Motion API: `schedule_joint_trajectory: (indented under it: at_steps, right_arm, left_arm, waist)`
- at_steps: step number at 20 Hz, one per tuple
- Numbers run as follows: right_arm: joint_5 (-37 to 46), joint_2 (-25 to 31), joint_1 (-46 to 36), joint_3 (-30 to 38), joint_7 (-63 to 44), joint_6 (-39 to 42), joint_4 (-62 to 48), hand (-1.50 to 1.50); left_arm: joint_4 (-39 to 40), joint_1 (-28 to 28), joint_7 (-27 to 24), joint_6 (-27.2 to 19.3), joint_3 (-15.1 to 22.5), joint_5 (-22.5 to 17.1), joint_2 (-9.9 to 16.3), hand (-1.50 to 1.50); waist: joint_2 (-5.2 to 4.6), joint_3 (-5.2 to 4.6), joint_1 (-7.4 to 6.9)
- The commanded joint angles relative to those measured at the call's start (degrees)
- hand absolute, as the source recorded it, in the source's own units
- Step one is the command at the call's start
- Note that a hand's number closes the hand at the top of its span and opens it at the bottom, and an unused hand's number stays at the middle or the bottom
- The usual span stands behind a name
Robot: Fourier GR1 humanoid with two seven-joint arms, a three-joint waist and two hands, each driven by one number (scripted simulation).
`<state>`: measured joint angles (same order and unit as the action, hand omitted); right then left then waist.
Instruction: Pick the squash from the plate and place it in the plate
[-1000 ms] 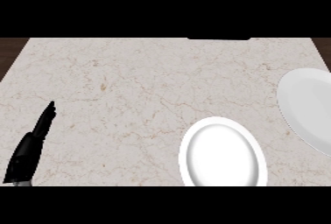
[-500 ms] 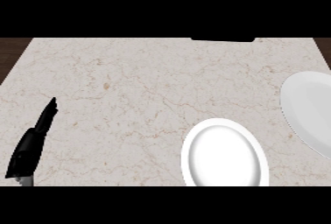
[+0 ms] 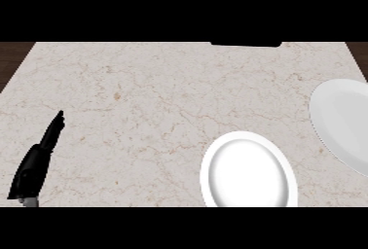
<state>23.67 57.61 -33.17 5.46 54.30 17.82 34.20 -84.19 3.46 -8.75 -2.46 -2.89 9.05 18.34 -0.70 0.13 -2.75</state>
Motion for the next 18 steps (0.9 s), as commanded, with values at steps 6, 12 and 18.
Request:
schedule_joint_trajectory:
  at_steps: [6,12,18]
  right_arm:
    - [0.29,-11.78,-2.94,-4.53,-0.61,6.21,-7.26,1.5]
    - [4.55,-12.22,-7.96,-5.34,-2.29,2.42,-16.43,-1.5]
    - [-3.28,-10.4,-9.17,1.55,2.18,8.16,-20.39,-1.5]
  left_arm:
    - [0.26,-0.77,0.89,2.6,-2.48,-1.72,2.34,0.0]
    - [0.37,0.72,0.06,0.12,-0.03,1.19,-1.68,0.0]
    - [-2.56,0.43,2.4,0.08,-0.53,1.18,-1.13,0.0]
  waist:
    - [0.21,-0.03,0.72]
    - [0.21,-0.04,1.21]
    - [0.11,0.09,1.05]
